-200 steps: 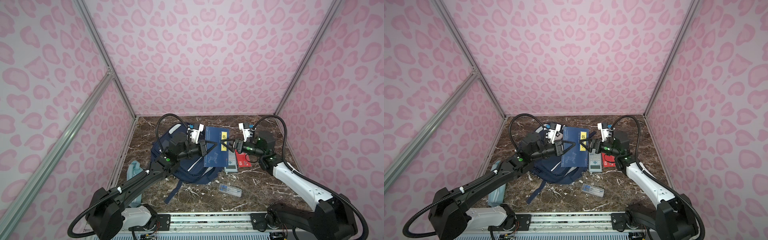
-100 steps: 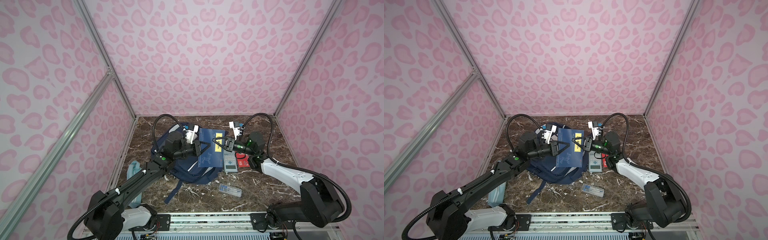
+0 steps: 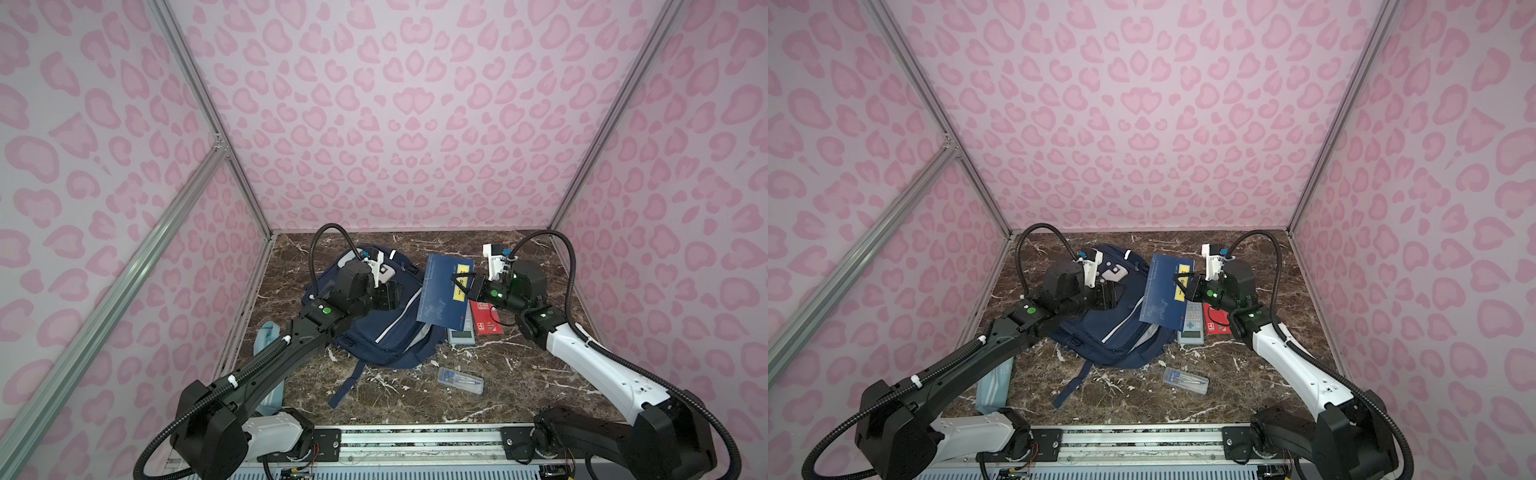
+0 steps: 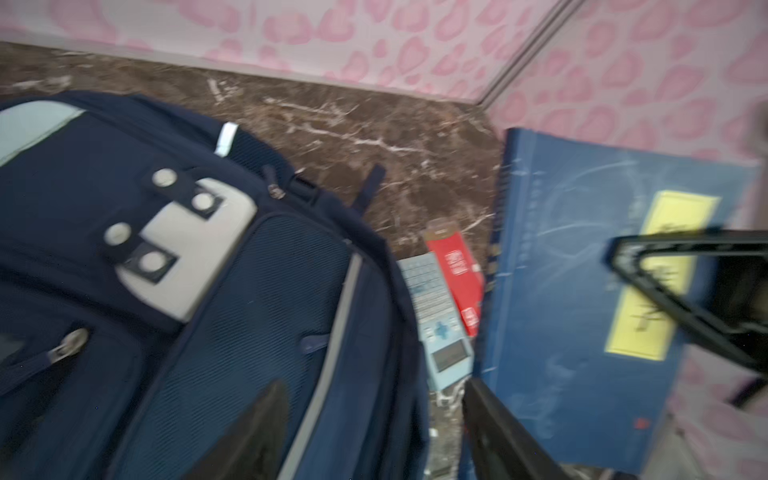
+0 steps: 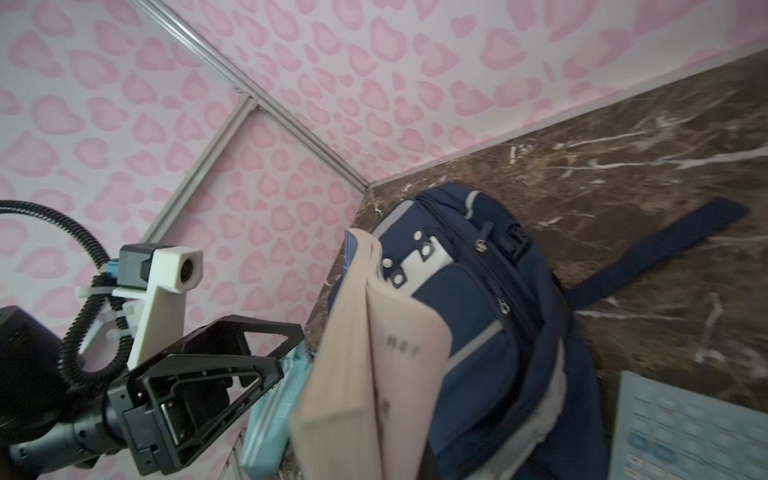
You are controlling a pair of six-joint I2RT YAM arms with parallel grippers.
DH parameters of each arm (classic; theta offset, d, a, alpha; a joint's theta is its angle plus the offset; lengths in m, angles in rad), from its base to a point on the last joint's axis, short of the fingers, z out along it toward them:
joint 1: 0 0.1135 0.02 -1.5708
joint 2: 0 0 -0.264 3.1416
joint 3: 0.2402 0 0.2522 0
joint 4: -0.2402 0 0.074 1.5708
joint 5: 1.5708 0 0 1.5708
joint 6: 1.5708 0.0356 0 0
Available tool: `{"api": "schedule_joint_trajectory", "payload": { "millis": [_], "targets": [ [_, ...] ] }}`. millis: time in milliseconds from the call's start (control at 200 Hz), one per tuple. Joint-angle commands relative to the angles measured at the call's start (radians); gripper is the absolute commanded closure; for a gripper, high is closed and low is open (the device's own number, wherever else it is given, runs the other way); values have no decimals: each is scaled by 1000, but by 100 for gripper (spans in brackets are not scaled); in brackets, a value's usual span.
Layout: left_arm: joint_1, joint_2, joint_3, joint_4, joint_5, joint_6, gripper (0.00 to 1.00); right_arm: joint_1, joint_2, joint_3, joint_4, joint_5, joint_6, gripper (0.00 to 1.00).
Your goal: Pack the student bag
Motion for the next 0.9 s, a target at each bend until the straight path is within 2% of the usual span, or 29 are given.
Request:
{"api": "schedule_joint_trajectory", "payload": {
  "millis": [0,55,120,340,510,620,690,735,765,805,835,895],
  "targets": [
    [-74,52,-16,-115,-189,127,37,-41,-38,-38,-134,88,-18,100],
    [-122,115,12,-161,-295,139,44,-56,-62,-58,-120,94,-3,100],
    [-142,180,31,-168,-316,162,47,-61,-83,-75,-119,116,-7,100],
    [-188,347,67,-125,-347,193,24,-102,-101,-83,-158,74,-19,100],
    [-187,456,108,-81,-313,200,20,-104,-96,-93,-149,73,-21,100],
    [-185,498,132,-71,-297,201,32,-104,-77,-95,-141,44,-20,100],
    [-185,479,124,-53,-250,199,35,-105,-67,-91,-149,30,-26,100],
    [-181,460,116,-39,-215,199,56,-104,-68,-98,-149,34,-29,100],
    [-179,450,111,-33,-209,198,77,-104,-71,-103,-150,40,-28,100],
    [-172,437,114,-37,-210,195,92,-103,-73,-112,-141,40,-21,100],
    [-162,429,120,-48,-215,193,96,-100,-75,-122,-126,37,-9,100],
    [-140,407,139,-76,-220,190,96,-83,-75,-137,-93,31,12,100]
  ]
}}
